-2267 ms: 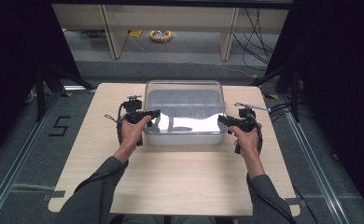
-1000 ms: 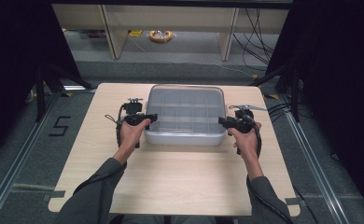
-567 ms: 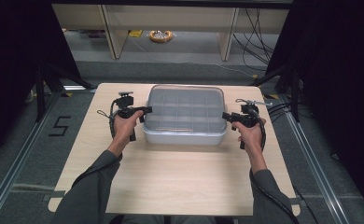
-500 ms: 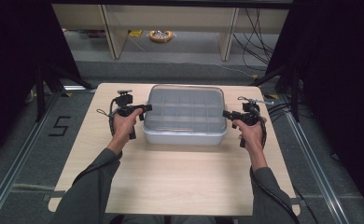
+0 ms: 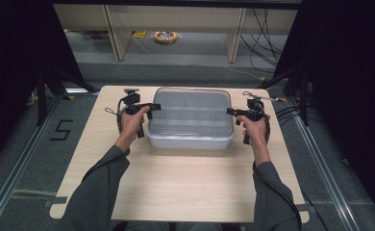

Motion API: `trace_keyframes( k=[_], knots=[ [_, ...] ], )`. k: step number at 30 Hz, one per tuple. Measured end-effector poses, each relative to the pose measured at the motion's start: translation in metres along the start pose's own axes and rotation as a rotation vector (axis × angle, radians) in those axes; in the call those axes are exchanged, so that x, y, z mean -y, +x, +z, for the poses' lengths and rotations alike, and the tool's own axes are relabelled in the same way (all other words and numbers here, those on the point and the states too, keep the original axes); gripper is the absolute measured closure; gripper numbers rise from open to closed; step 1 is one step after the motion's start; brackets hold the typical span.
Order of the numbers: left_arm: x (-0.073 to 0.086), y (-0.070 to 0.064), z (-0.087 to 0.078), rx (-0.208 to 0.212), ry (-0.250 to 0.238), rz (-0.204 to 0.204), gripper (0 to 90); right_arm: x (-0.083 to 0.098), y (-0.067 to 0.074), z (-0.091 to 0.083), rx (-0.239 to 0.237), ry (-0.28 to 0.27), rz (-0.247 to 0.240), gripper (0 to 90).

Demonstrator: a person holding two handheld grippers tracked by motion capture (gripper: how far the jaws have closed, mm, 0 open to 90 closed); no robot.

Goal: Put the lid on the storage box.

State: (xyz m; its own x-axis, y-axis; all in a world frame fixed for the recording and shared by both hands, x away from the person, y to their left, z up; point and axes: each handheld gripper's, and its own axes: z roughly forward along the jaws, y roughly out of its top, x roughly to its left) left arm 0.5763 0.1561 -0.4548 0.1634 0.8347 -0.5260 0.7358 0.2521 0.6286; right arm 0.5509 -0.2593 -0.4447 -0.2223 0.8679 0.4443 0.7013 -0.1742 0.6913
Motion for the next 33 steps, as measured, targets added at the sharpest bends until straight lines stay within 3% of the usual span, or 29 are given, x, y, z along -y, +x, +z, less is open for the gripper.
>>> trace_keyframes(
  k=[1,2,3,4,6,8,9,10,12,13,16,17,18,19,20,21,22,23,27,28,31,33],
  knots=[
    [0.0,0.0,0.0,0.005,0.006,0.001,36.0,0.0,0.007,-0.001,-0.016,0.055,0.122,48.0],
    [-0.001,-0.001,0.001,0.004,0.008,-0.004,35.9,0.001,0.001,0.005,-0.017,0.018,0.036,48.7],
    [-0.001,-0.001,0.001,-0.005,0.009,0.004,35.9,0.001,0.001,0.005,-0.017,0.018,0.036,48.7],
    [-0.002,-0.002,0.002,-0.013,0.008,0.004,37.0,0.001,-0.003,0.007,-0.024,0.002,-0.008,48.7],
    [-0.004,-0.003,0.0,-0.025,0.002,0.005,39.8,0.001,-0.002,0.01,-0.034,0.001,0.009,50.0],
    [-0.004,-0.005,-0.002,-0.04,0.003,0.009,42.6,0.002,0.011,0.007,-0.037,0.048,0.146,50.8],
    [-0.004,-0.006,-0.003,-0.045,0.013,0.013,42.6,0.002,0.006,0.01,-0.036,0.031,0.056,50.5],
    [-0.004,-0.005,-0.004,-0.054,0.021,0.021,44.4,0.002,0.008,0.01,-0.018,0.022,0.06,50.8],
    [-0.004,-0.006,-0.006,-0.062,0.012,-0.002,48.7,0.001,0.008,0.008,-0.011,-0.001,0.034,52.6],
    [-0.004,-0.006,-0.006,-0.069,0.01,-0.004,51.1,0.001,0.011,0.007,-0.018,0.003,0.073,52.9],
    [-0.002,-0.01,-0.008,-0.106,0.012,-0.008,54.8,-0.002,0.018,0.002,0.0,0.017,0.07,52.8],
    [-0.003,-0.012,-0.009,-0.119,0.015,0.002,55.3,-0.003,0.013,0.0,-0.004,0.001,-0.017,52.9],
    [-0.003,-0.012,-0.01,-0.123,0.019,0.008,55.3,-0.008,0.018,-0.003,0.003,-0.02,-0.011,55.3],
    [-0.004,-0.013,-0.012,-0.122,0.023,-0.011,55.3,-0.008,0.018,-0.003,0.003,-0.02,-0.011,55.3],
    [-0.005,-0.014,-0.014,-0.121,0.029,-0.02,55.3,-0.013,0.028,-0.012,-0.013,-0.009,0.066,57.3],
    [-0.006,-0.015,-0.015,-0.122,0.03,-0.028,55.3,-0.013,0.028,-0.012,-0.013,-0.009,0.066,57.3],
    [-0.008,-0.017,-0.017,-0.119,0.027,-0.031,55.3,-0.015,0.033,-0.017,-0.019,0.021,0.12,57.6],
    [-0.01,-0.018,-0.019,-0.119,0.023,-0.029,55.4,-0.017,0.029,-0.017,-0.017,-0.022,0.03,57.6],
    [-0.013,-0.026,-0.027,-0.125,0.025,-0.005,55.4,-0.022,0.035,-0.025,-0.005,-0.031,0.026,58.1],
    [-0.014,-0.028,-0.029,-0.129,0.022,0.006,55.6,-0.022,0.03,-0.024,-0.005,-0.046,-0.022,58.1],
    [-0.013,-0.03,-0.031,-0.145,0.03,0.026,55.6,-0.018,0.03,-0.025,-0.01,-0.034,-0.006,58.1],
    [-0.011,-0.031,-0.031,-0.153,0.033,0.03,55.6,-0.014,0.035,-0.027,-0.013,0.006,0.084,58.0]
  ],
)
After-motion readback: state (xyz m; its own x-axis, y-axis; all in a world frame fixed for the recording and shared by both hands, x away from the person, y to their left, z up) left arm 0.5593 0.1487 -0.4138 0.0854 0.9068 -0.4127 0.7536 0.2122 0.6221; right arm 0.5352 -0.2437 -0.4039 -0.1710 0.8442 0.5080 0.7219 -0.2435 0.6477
